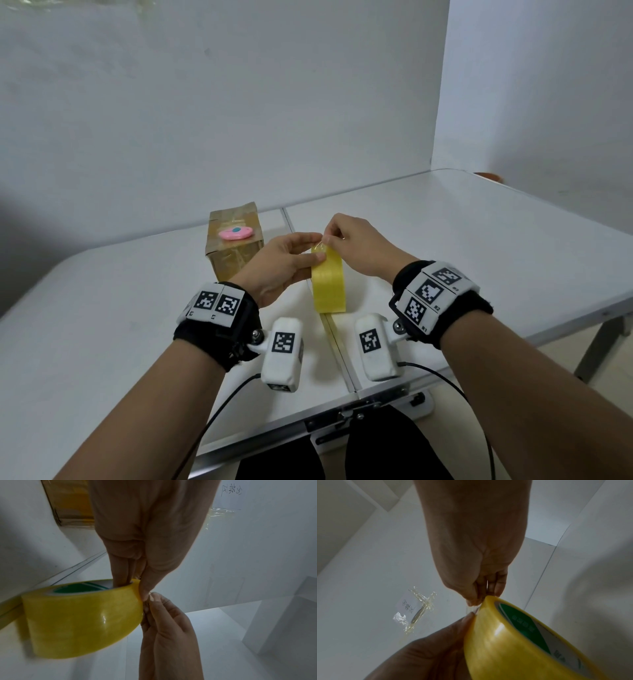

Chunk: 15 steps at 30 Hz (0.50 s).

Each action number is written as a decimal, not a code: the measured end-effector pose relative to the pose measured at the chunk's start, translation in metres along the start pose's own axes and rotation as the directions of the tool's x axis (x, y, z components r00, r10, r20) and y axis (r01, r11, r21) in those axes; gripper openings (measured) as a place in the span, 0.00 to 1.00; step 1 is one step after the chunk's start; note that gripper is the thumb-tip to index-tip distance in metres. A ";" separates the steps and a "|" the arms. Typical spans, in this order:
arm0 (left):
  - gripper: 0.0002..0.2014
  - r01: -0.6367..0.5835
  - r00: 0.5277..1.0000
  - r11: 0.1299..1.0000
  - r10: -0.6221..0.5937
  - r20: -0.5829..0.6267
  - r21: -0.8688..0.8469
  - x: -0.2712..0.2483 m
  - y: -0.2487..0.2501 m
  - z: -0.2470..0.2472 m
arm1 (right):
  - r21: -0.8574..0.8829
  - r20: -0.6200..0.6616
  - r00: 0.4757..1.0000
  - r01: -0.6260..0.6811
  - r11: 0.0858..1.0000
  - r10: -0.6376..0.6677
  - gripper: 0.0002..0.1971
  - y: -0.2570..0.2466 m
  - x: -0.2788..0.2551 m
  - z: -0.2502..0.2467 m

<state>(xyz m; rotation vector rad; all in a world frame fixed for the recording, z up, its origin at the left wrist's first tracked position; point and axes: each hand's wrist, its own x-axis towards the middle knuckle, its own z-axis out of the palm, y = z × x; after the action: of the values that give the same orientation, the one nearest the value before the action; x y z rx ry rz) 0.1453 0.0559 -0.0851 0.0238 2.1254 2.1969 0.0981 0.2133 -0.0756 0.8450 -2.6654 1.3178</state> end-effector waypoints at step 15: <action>0.05 -0.006 1.000 0.999 0.007 -0.021 0.035 0.006 0.002 0.000 | 0.140 -0.025 1.000 0.007 0.990 -0.004 0.08 -0.008 0.000 -0.013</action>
<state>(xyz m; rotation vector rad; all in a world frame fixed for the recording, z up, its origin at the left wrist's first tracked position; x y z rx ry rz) 0.1388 0.0558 -0.0835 0.0097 2.1778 2.1726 0.0995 0.2191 -0.0615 0.8436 -2.5747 1.5184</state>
